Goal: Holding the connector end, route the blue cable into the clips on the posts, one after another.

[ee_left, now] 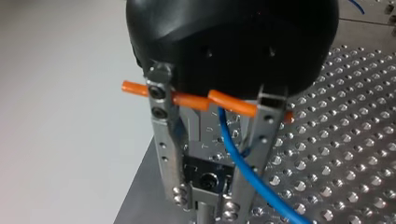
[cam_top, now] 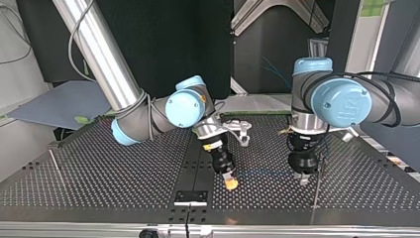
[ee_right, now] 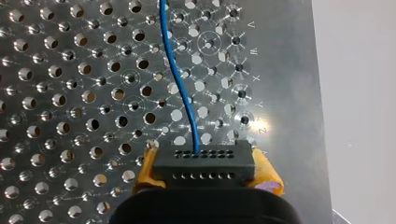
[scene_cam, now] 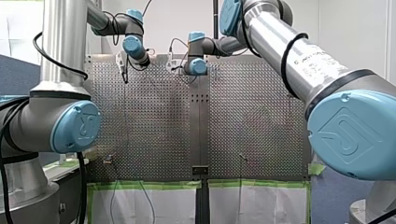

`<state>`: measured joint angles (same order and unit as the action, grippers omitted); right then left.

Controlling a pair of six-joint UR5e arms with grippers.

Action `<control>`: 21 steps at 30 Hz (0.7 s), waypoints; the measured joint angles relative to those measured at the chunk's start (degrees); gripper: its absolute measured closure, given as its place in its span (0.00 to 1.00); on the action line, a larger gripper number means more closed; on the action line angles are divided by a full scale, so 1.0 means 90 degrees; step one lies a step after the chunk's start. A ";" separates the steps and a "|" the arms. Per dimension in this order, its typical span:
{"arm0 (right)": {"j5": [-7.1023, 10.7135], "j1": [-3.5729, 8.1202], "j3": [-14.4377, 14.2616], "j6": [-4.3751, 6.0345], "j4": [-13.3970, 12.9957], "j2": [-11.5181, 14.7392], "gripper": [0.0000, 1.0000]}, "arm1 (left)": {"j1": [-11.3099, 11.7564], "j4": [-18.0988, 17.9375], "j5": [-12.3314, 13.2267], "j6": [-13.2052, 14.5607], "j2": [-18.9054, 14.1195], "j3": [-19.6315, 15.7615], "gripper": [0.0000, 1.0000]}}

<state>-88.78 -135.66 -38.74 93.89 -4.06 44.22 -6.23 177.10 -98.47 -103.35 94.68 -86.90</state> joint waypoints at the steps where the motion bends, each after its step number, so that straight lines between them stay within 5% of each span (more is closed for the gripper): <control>1: 0.0000 0.0000 -0.0002 0.0000 0.0000 -0.0001 1.00 | -0.0001 0.0000 -0.0003 0.0003 0.0000 0.0000 1.00; 21: -0.0001 0.0003 -0.0015 -0.0004 0.0017 -0.0003 1.00 | -0.0025 0.0041 -0.0126 0.0004 0.0000 0.0000 1.00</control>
<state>-88.79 -135.64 -38.87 93.85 -3.91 44.19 -6.46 177.47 -99.61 -103.31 94.68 -86.90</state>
